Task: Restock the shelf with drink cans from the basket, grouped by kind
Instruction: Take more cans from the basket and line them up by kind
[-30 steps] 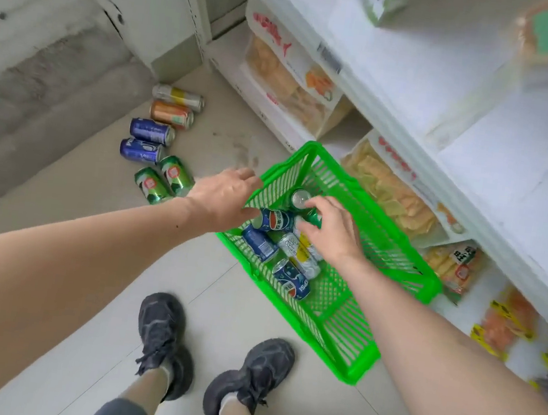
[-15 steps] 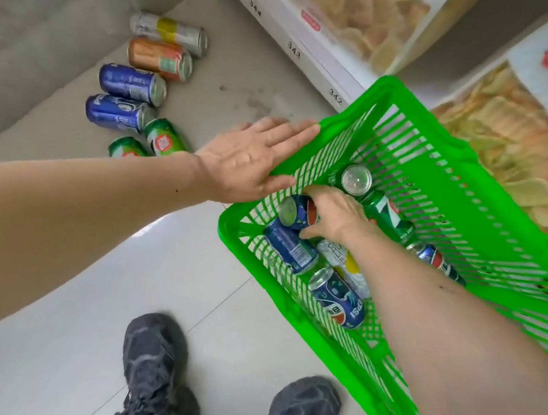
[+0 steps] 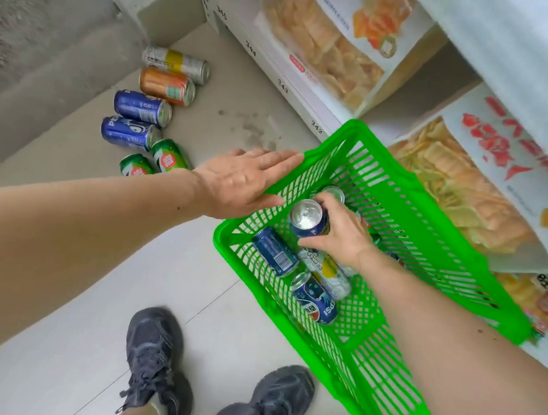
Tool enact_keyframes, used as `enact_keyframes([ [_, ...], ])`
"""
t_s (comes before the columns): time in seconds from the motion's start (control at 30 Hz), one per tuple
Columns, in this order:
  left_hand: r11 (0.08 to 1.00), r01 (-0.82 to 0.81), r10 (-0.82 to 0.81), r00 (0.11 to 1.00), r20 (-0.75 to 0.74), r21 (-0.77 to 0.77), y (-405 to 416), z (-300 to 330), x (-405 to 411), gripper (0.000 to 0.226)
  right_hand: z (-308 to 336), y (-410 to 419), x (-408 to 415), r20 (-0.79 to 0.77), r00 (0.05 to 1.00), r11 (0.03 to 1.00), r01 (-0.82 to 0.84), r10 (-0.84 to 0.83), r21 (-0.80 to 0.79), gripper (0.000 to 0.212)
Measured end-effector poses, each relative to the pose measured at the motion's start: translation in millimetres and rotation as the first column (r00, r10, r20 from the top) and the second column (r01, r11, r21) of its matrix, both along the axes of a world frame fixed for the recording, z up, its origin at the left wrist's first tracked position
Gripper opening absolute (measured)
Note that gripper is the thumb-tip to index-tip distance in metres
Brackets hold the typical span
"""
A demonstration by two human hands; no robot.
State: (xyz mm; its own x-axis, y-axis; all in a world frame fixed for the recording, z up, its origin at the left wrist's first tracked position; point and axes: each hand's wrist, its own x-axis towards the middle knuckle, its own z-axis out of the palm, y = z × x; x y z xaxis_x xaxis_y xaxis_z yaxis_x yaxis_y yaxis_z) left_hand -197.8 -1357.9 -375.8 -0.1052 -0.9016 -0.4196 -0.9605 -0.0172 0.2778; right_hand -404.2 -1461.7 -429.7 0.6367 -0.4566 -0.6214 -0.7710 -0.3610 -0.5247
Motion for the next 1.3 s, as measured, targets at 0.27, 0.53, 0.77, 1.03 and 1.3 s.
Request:
enact_keyframes([
  [0.27, 0.984, -0.102, 0.119, 0.987, -0.108, 0.147, -28.5, 165.9, -18.7, 0.087, 186.2, -10.4, -8.2, 0.205, 0.938, 0.96, 0.265, -0.279, 0.091, 0.082],
  [0.53, 0.993, -0.069, 0.078, 0.992, -0.099, 0.094, -43.1, 332.7, -27.6, 0.096, 374.1, -6.2, -3.7, 0.371, 0.867, 0.937, 0.348, -0.334, 0.029, 0.064],
  [0.77, 0.998, -0.058, 0.055, 0.989, -0.135, -0.018, -45.7, 471.2, -26.3, 0.102, 514.8, -6.0, -4.2, 0.498, 0.804, 0.91, 0.408, -0.325, -0.066, 0.06],
  [1.03, 0.987, -0.02, -0.02, 0.97, -0.242, -0.161, -39.0, 587.0, -27.1, 0.099, 649.6, 8.7, -10.4, 0.548, 0.785, 0.881, 0.442, -0.289, -0.167, 0.058],
  [1.3, 0.95, -0.046, -0.085, 0.913, -0.398, -0.31, -66.8, 668.0, -62.8, 0.09, 748.8, -0.3, -37.8, 0.618, 0.703, 0.774, 0.59, -0.352, -0.23, 0.056],
])
